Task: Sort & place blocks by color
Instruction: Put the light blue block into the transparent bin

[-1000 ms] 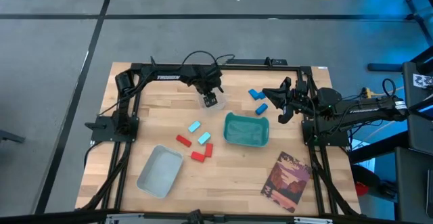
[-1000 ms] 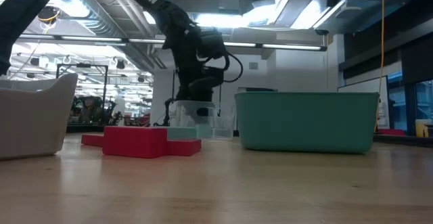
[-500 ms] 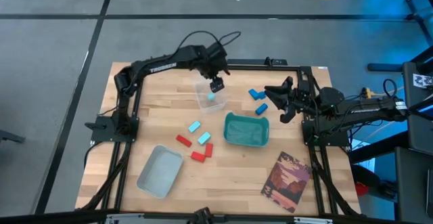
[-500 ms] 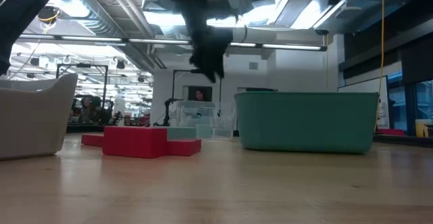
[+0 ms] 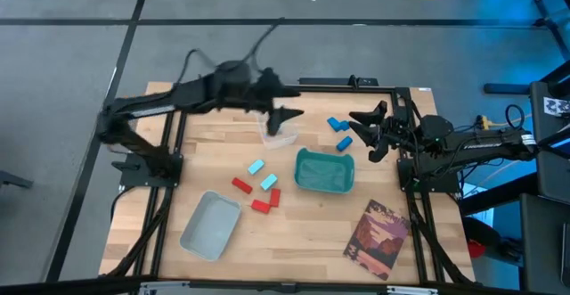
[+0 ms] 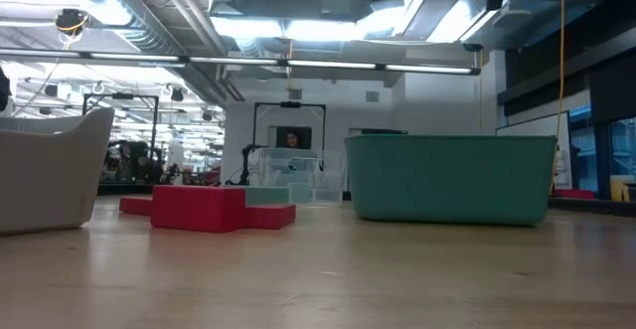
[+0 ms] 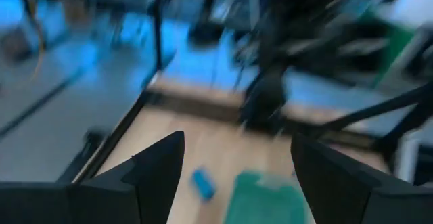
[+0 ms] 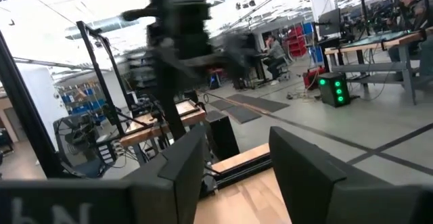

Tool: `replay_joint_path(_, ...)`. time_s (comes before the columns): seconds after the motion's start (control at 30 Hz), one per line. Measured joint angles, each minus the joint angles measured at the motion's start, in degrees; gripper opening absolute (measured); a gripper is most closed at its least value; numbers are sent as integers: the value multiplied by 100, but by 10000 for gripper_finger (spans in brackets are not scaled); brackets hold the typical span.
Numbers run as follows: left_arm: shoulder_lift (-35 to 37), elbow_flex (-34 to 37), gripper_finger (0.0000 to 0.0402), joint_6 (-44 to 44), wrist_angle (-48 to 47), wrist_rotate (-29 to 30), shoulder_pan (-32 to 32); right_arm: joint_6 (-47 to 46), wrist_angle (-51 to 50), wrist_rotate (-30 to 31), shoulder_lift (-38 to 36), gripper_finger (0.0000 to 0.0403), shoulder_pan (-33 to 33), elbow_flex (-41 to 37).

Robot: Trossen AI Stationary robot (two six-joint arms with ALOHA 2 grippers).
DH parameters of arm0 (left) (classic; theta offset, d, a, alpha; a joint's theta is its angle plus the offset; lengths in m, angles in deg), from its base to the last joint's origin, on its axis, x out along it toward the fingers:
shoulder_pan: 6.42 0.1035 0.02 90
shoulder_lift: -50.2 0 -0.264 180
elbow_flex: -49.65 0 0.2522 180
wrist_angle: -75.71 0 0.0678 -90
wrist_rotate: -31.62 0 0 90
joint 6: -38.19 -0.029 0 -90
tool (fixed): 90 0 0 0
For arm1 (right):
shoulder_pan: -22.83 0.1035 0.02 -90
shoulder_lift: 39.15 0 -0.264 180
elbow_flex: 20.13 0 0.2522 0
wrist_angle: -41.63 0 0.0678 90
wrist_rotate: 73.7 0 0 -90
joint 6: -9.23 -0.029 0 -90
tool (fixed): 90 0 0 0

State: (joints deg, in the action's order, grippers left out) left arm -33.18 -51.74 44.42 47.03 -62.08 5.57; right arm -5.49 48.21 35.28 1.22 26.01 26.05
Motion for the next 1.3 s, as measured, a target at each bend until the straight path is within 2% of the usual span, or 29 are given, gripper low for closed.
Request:
replay_joint_path(0.1,662,899,263,133,1172,38,-361,-4,13,0,-4,170,0,0)
replay_joint_path(0.23,1462,2208,263,396,2494,377,-816,-160,9,-70,-4,170,0,0)
replay_joint_path(0.43,2216,3656,263,543,3476,978,-1401,-154,0,-251,-4,170,0,0)
replay_joint_path(0.57,2404,4011,263,545,3496,1348,-1565,-149,-12,-260,-4,170,1,0)
replay_joint_path(0.83,2429,4043,263,541,3479,1385,-1576,-153,-53,-259,-4,170,0,0)
replay_joint_path(0.93,2426,3875,263,702,2760,1778,-1579,-148,-56,-260,-4,170,1,0)
replay_joint_path(1.07,2167,3115,263,1088,468,2076,-1466,-150,-169,-258,-2,170,0,0)
replay_joint_path(1.17,1731,2689,263,1240,-936,2075,-1375,-151,-238,-258,-2,170,1,0)
replay_joint_path(1.3,1125,2556,263,1564,-1697,1706,-1258,-151,-296,-258,0,170,0,0)
